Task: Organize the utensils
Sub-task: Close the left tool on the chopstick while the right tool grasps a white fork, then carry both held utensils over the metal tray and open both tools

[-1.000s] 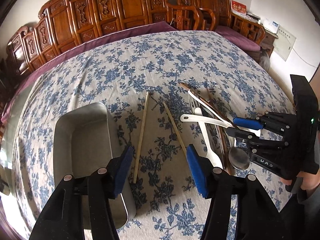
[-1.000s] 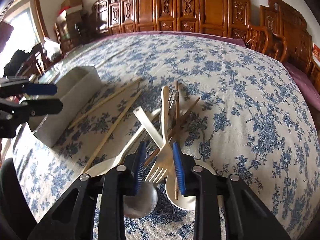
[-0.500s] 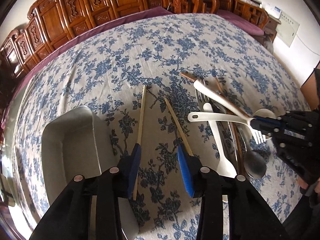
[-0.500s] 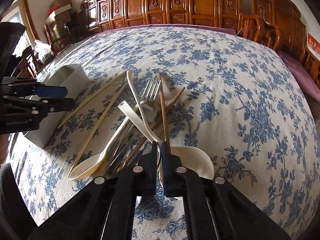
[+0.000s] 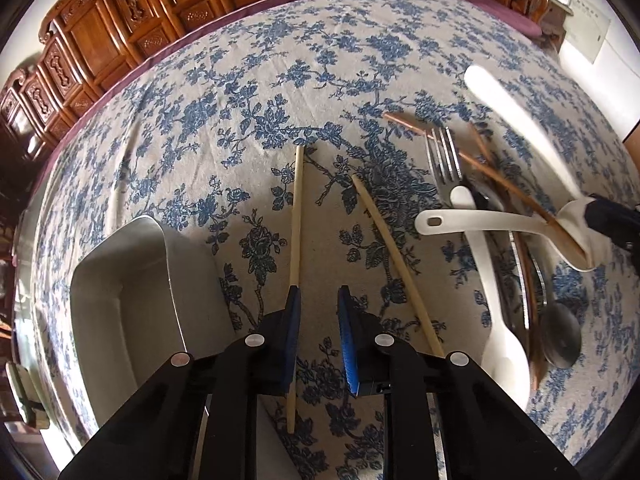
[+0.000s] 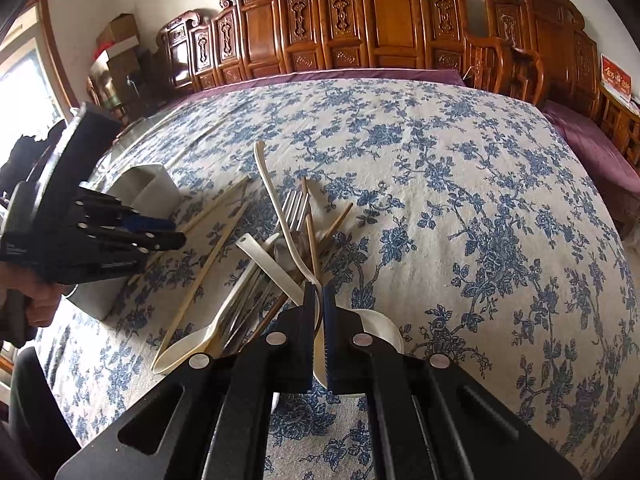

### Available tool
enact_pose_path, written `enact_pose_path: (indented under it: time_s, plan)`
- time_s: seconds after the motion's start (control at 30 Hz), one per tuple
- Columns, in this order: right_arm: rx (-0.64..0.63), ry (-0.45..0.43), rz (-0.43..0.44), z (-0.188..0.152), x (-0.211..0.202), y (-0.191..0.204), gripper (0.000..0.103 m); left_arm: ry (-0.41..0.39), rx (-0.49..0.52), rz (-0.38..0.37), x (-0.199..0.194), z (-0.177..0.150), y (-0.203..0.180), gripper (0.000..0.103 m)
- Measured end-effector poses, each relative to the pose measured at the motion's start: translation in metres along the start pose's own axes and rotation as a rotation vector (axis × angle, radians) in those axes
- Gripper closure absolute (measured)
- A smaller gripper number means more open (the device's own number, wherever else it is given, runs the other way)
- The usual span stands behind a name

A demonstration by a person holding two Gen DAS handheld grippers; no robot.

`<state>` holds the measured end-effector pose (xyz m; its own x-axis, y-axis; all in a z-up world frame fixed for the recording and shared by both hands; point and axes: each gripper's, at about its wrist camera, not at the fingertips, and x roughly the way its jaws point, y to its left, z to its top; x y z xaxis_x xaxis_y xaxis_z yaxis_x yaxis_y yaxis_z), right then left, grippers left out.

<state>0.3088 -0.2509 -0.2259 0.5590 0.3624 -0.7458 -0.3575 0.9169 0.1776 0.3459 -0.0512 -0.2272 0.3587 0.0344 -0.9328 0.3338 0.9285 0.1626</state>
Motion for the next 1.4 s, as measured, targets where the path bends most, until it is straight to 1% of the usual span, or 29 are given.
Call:
enact_pose_path:
  time_s: [0.1, 0.2, 0.37, 0.4, 0.43, 0.47, 0.5, 0.67, 0.87, 1.17, 1.27, 1.4]
  plan:
    - [0.000, -0.006, 0.007, 0.001, -0.002, 0.002, 0.098, 0.012, 0.013, 0.035, 0.005, 0.002, -0.002, 0.085]
    - [-0.003, -0.011, 0.011, 0.001, -0.004, 0.003, 0.098, 0.028, 0.007, 0.048, 0.010, 0.004, 0.000, 0.085]
    - [-0.001, -0.020, 0.019, 0.002, -0.007, 0.004, 0.098, 0.028, -0.032, 0.020, 0.012, 0.007, 0.009, 0.086]
    - [-0.001, -0.021, 0.020, 0.002, -0.008, 0.004, 0.098, 0.029, -0.038, 0.008, 0.013, 0.008, 0.010, 0.090]
    - [-0.001, -0.024, 0.021, 0.002, -0.009, 0.005, 0.098, 0.031, -0.049, -0.006, 0.013, 0.008, 0.011, 0.090]
    - [-0.001, -0.027, 0.024, 0.002, -0.010, 0.005, 0.098, 0.032, -0.056, -0.003, 0.013, 0.008, 0.012, 0.097]
    - [-0.002, -0.029, 0.024, 0.002, -0.011, 0.005, 0.098, 0.031, -0.055, 0.014, 0.014, 0.008, 0.013, 0.099]
    - [-0.003, -0.033, 0.024, 0.003, -0.013, 0.007, 0.098, 0.025, -0.053, -0.003, 0.009, 0.002, 0.009, 0.100]
    - [-0.009, -0.040, 0.009, 0.002, -0.015, 0.012, 0.098, -0.034, -0.061, -0.005, -0.016, -0.006, 0.002, 0.101]
    - [0.001, -0.045, -0.015, -0.002, -0.021, 0.018, 0.098, -0.126, -0.084, -0.033, -0.066, -0.014, 0.008, 0.101]
    - [-0.011, -0.040, -0.025, -0.002, -0.022, 0.027, 0.098, -0.157, -0.108, -0.047, -0.078, -0.020, 0.017, 0.101]
    - [-0.032, -0.030, -0.043, -0.004, -0.023, 0.042, 0.098, -0.191, -0.149, -0.067, -0.092, -0.036, 0.035, 0.101]
